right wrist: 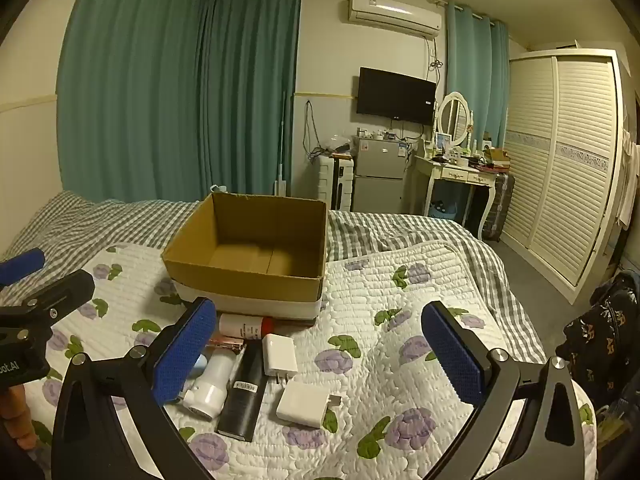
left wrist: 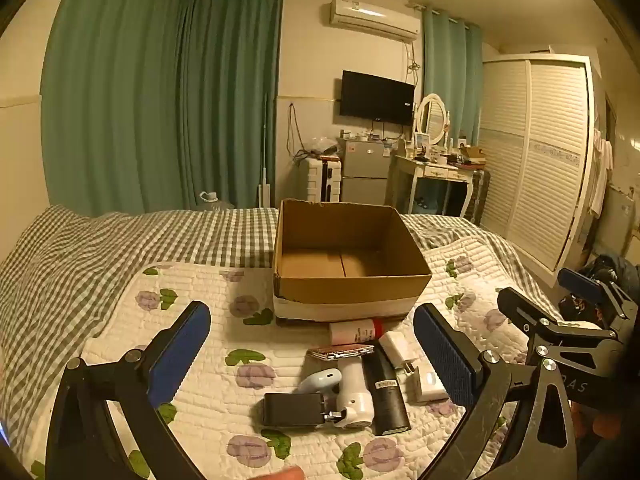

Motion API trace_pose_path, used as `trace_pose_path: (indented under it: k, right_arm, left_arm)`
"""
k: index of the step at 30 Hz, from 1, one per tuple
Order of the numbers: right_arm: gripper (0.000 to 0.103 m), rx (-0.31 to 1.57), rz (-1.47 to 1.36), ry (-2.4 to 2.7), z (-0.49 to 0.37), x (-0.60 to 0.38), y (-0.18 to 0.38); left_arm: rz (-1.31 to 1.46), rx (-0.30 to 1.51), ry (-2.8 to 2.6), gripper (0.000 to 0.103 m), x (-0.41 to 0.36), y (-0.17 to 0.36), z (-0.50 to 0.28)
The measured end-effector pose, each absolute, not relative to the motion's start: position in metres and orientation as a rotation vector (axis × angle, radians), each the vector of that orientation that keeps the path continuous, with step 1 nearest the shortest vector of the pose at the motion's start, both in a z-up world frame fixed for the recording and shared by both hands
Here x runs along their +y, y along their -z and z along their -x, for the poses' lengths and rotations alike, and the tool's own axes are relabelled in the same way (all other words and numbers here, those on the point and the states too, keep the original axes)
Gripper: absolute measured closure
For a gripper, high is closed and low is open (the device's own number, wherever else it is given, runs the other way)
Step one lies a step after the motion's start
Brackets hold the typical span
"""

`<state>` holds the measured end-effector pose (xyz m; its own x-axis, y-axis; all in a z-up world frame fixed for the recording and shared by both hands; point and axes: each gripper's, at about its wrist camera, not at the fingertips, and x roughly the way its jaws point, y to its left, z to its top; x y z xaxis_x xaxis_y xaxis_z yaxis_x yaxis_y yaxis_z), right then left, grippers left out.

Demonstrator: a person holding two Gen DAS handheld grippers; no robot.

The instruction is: Organize rigid objects

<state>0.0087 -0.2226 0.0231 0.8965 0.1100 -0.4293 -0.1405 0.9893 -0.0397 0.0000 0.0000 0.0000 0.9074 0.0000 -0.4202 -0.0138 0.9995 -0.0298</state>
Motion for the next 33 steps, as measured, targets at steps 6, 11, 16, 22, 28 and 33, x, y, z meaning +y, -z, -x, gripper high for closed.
trace_pose_path:
  k: [6, 11, 16, 22, 28, 33]
  right_arm:
    - [0.0, 0.439, 0.066, -0.132, -0.009, -0.2225, -0.0229]
    - [0.0, 0.439, 0.066, -0.136, -0.0093, -0.2245, -0.0182]
    - [0.0, 0.442, 0.066, -0.138, -0.007, -0.2259, -0.0228]
    - [0.0, 0.445, 0.065, -0.137, -0.0085, -0.2221, -0.0217]
    - [0.0, 0.45, 0.069, -0.144, -0.008, -0.2185, -0.0202]
    - [0.0, 0.452, 0.068, -0.144, -0.0079, -0.2186, -0.0203]
  left_arm:
    - [0.047, 0.448, -0.01, 0.0, -0.0004, -0.0002, 0.0]
    - [0.057, 0.45, -0.009, 0.0, 0.0007, -0.0006, 0.0]
    - [0.054, 0.45, -0.011, 0.0, 0.0001, -0.001, 0.0002]
    - [0.053, 0.452, -0.014, 0.0, 0.0014, -0.0007, 0.0002]
    - [0.052, 0.455, -0.015, 0.0, 0.0009, 0.0028, 0.0003]
    - [0.053, 0.456, -0.015, 0.0, 0.0007, 0.0023, -0.0004]
